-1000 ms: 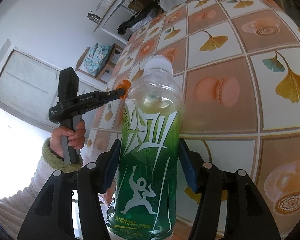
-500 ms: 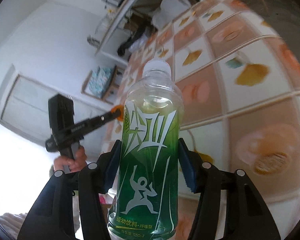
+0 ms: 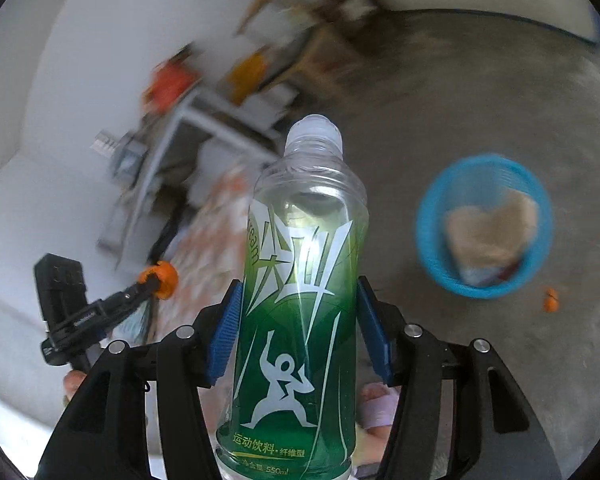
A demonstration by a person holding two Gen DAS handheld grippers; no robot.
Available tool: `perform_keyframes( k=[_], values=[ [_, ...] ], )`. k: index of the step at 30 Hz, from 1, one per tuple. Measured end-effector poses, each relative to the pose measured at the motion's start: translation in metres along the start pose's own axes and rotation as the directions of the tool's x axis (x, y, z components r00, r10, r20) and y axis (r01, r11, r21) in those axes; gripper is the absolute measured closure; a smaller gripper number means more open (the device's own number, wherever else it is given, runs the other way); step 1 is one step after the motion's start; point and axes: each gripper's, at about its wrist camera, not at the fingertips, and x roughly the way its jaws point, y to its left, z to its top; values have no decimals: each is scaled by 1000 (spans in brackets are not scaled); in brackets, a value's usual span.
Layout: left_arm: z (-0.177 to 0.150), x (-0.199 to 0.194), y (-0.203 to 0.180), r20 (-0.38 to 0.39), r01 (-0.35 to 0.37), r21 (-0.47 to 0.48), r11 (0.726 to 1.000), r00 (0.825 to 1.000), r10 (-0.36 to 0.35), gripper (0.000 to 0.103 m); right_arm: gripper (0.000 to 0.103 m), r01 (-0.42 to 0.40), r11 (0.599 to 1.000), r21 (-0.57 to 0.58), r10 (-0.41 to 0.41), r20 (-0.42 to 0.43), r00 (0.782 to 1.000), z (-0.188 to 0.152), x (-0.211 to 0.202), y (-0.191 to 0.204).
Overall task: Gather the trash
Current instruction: 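Carry the orange peel and green bottle over the blue wastebasket, then open the left tool to drop the peel while the right tool drops the bottle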
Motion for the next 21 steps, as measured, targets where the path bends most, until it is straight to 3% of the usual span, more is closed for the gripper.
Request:
perform_keyframes(
  k=[2, 5, 9, 12, 13, 16, 18, 21],
  values=[
    [12, 47, -29, -66, -26, 52, 998, 997, 29, 95, 49, 44, 996, 74, -44, 1, 999, -3, -6, -36],
    [19, 110, -50, -178, -49, 47, 998, 982, 57, 95, 49, 82, 982, 172, -80, -15, 997, -10, -9, -85],
    [21, 192, -56, -333, -121, -6, 993, 936, 112, 94, 49, 107, 958, 268, -99, -42, 994, -19, 2, -128],
    [26, 234, -57, -374, -163, -29, 986, 917, 141, 94, 49, 118, 949, 294, -108, -50, 993, -23, 10, -139],
    [28, 243, -56, -377, -183, -30, 983, 912, 158, 86, 49, 119, 947, 298, -109, -48, 993, -23, 12, -143],
    [33, 273, -59, -361, -240, 15, 971, 904, 229, 40, 48, 131, 944, 304, -124, -44, 991, -20, 15, -151],
    [33, 280, -61, -352, -247, 20, 969, 905, 238, 40, 48, 150, 944, 293, -143, -46, 989, -19, 17, -157],
    [33, 274, -56, -350, -190, -25, 982, 921, 169, 40, 48, 188, 948, 255, -181, -54, 982, -15, 22, -162]
  ],
)
